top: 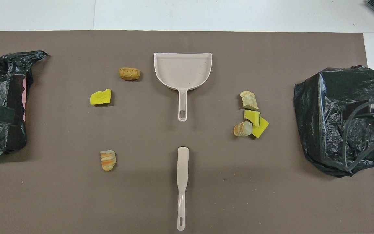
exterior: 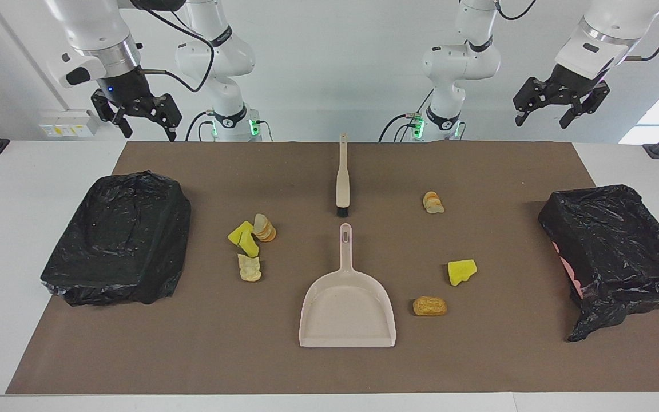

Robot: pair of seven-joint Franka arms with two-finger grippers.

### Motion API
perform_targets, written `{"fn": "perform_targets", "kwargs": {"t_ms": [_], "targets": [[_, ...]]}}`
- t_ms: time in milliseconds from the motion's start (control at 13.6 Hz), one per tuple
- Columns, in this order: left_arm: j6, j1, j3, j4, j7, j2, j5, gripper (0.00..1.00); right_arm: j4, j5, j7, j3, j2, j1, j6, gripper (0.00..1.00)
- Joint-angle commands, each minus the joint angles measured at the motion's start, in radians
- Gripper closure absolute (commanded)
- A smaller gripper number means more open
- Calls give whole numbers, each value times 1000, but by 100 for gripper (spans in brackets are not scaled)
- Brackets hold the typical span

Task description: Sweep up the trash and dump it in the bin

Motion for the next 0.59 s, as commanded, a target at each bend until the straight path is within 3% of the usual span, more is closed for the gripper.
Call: {"fn": "perform_targets", "kwargs": {"t_ms": [0,513], "targets": [[6,4,3,-32,4,-27,3,0,-6,4,-25,6,-13,-13,-10,0],[6,5,3,-33,7,-27,3,0,-25,7,-28,8,-24,-13,-10,0]]}}
